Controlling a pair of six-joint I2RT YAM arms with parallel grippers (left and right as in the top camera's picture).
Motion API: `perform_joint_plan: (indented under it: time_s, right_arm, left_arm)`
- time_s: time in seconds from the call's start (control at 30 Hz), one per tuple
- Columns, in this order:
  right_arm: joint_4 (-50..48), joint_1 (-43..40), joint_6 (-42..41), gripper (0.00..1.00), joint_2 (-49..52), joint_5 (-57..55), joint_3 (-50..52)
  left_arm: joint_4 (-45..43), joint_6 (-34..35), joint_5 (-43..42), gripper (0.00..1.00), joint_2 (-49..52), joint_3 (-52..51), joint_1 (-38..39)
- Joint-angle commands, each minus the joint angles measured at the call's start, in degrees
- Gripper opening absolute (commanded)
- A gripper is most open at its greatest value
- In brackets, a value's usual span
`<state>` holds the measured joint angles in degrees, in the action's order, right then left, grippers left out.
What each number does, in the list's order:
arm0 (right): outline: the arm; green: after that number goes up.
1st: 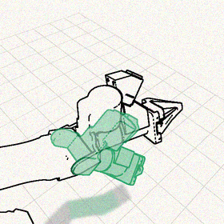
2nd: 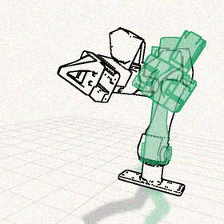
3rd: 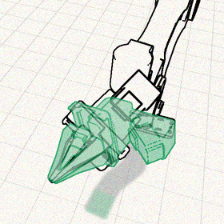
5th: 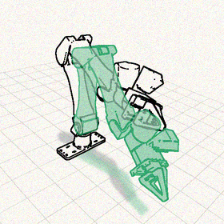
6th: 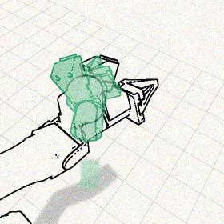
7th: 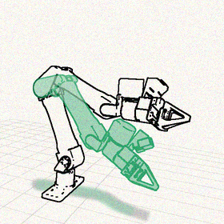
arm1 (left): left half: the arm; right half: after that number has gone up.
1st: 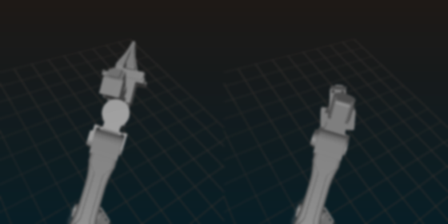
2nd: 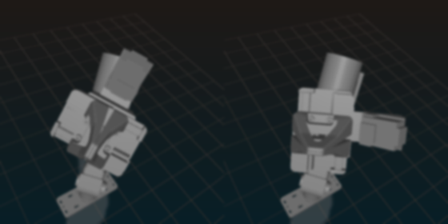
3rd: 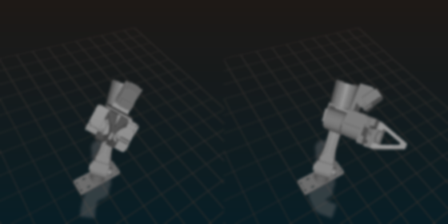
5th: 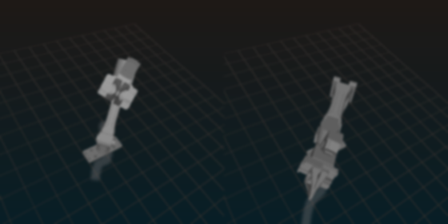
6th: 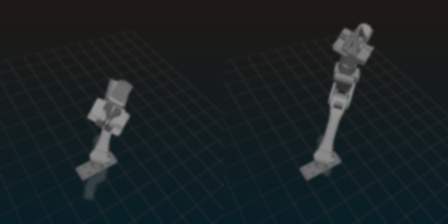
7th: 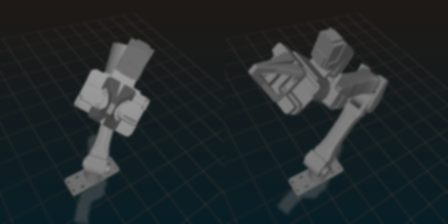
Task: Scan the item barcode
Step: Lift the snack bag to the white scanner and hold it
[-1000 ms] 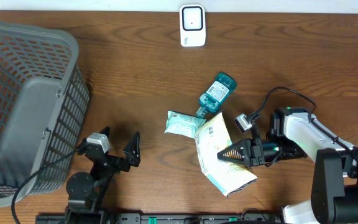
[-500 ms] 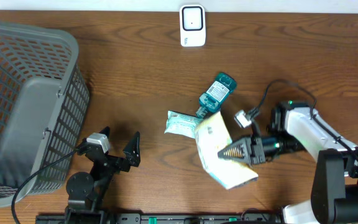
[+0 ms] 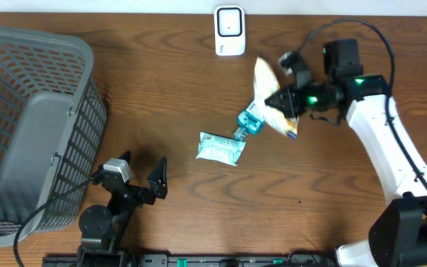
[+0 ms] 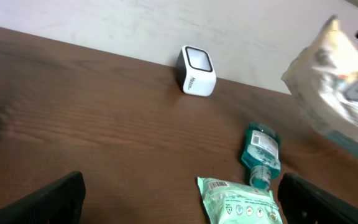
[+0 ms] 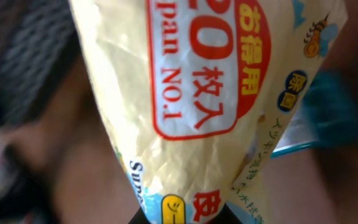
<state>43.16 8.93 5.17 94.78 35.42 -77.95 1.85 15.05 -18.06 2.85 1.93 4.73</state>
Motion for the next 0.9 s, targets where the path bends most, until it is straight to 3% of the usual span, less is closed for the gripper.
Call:
perform_joint_plan:
  time_s: [0.0,0.13,0.33,0.63,0.87]
  right_arm:
    - [-5.66,2.97,-11.91,0.01,-0.66,-18.29,-2.05]
    - [-9.55,4.85,-12.39,0.01,0.66,-30.01,-2.1]
    - [-11.91,6.36,-10.47,0.01,8.41,-31.17,-8.09]
    - [2.71,9.38,-1.92,0.01,31.45,-41.2,-41.31]
    - [2.82,12.61,8.22,0.01,42.05,-51.71,-51.45]
  left_arm:
    - [0.81,0.07,-0.33,0.99,-0.31,-1.57,0.22]
    - [0.81,0.07,-0.33,0.99,-0.31,-1.57,0.22]
    - [0.81,0.07,-0.33,0.99,-0.31,-1.57,0.22]
    - [0.81,0.07,-0.33,0.99,-0.31,-1.57,0.22]
    - [0.81,0.07,-0.33,0.99,-0.31,-1.57,0.22]
